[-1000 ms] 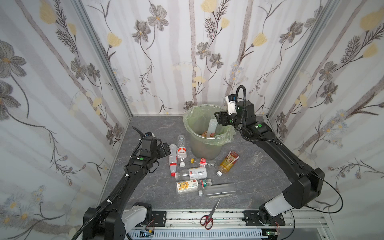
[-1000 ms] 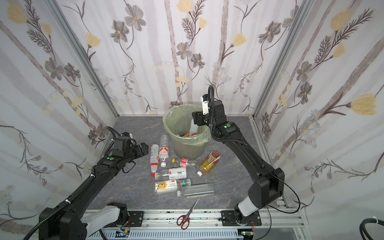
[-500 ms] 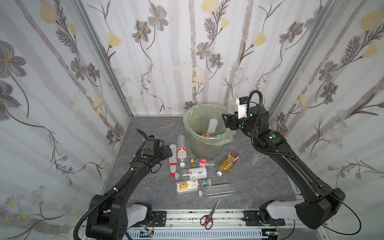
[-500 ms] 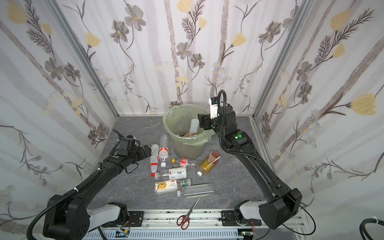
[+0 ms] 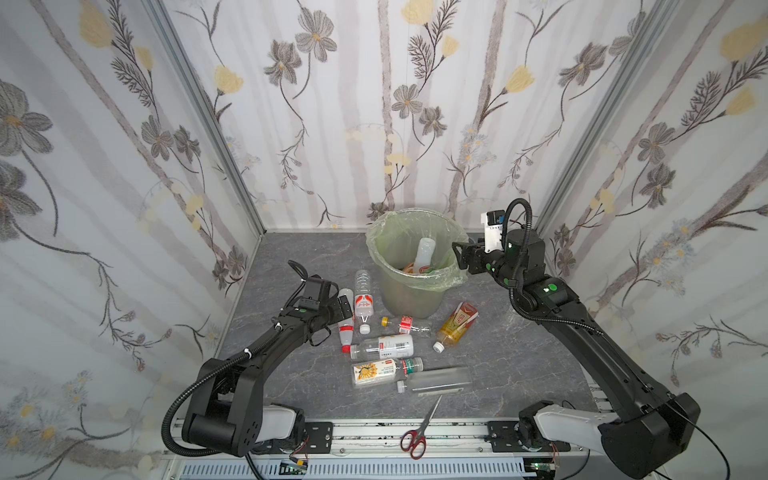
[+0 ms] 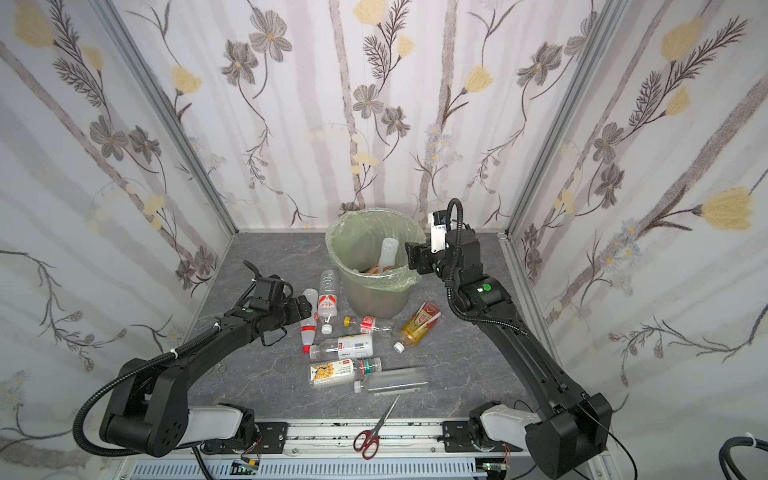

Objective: Put the plastic bottles in the bin
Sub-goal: 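Withdraw the right gripper from the bin while the left gripper grasps a clear red-labelled bottle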

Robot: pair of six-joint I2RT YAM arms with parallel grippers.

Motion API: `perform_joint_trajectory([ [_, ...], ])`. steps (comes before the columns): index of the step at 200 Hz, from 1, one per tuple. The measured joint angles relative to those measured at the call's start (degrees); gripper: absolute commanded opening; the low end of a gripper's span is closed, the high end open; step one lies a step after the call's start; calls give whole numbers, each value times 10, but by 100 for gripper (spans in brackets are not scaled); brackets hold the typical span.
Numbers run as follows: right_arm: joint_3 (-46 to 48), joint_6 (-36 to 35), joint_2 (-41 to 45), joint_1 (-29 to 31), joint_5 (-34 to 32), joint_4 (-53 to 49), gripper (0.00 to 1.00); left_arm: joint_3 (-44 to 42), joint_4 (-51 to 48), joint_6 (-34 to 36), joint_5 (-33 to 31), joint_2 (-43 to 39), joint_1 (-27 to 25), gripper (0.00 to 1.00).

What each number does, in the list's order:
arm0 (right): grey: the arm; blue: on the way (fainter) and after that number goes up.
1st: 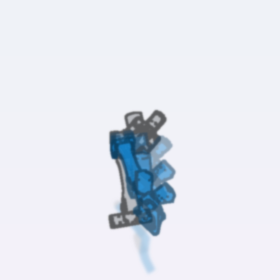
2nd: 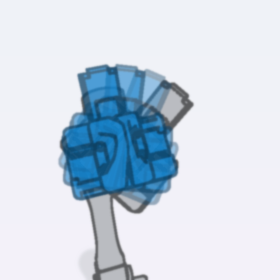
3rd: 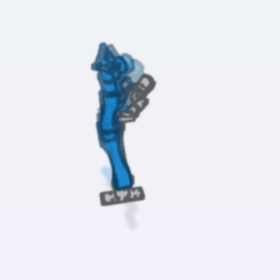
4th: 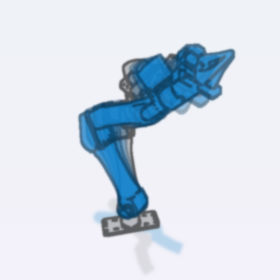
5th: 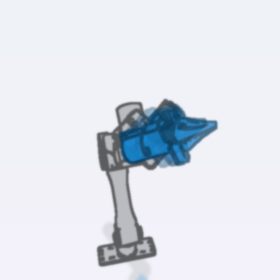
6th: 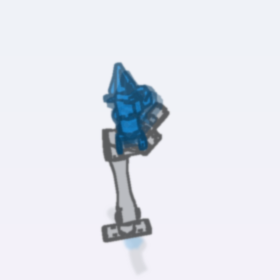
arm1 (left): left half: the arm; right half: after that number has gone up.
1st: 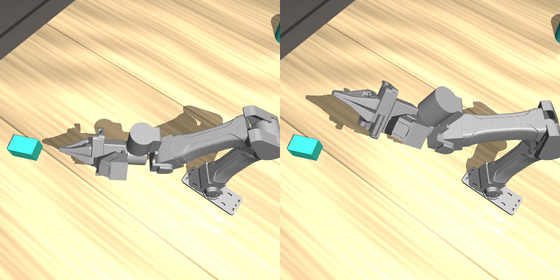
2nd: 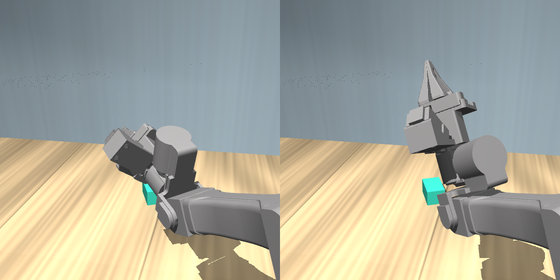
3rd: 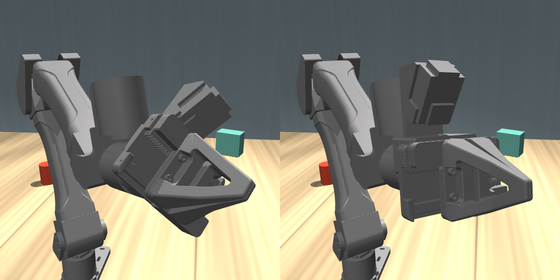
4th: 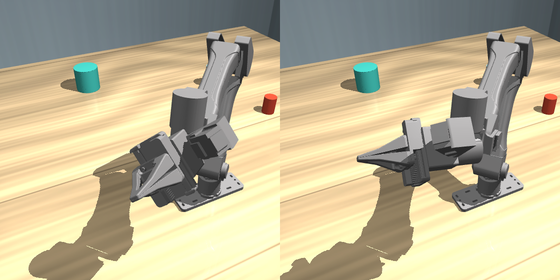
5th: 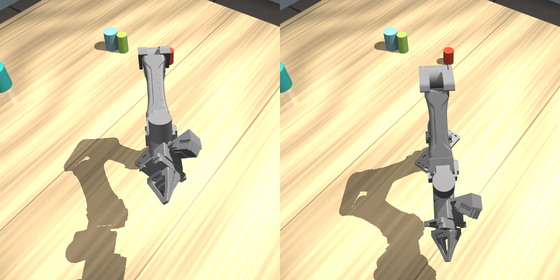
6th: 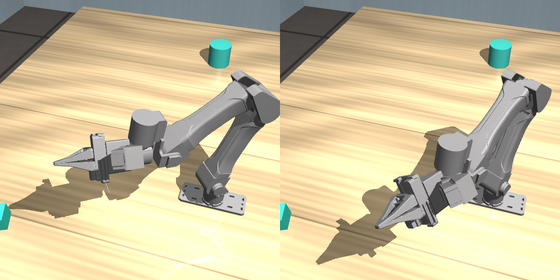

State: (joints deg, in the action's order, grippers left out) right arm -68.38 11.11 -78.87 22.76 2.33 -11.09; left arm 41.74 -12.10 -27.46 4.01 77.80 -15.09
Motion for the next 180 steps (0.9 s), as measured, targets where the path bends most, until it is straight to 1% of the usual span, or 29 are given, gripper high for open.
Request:
perform_joint_trajectory([
  [29,14,13,12,-20,23,19,83,7,12,0,6,31,-6,88],
  [62,21,21,15,-25,38,32,83,17,21,1,7,63,-7,85],
  [74,24,23,17,-26,40,35,83,21,24,2,7,72,-8,85],
  [125,38,30,23,-30,48,36,83,41,29,18,9,119,-9,76],
  [153,46,34,30,-32,48,40,83,44,30,18,11,136,-9,74],
  [166,51,34,33,-34,48,40,83,45,30,18,11,140,-9,71],
  [180,56,34,36,-36,48,40,83,45,30,18,10,143,-9,62],
])
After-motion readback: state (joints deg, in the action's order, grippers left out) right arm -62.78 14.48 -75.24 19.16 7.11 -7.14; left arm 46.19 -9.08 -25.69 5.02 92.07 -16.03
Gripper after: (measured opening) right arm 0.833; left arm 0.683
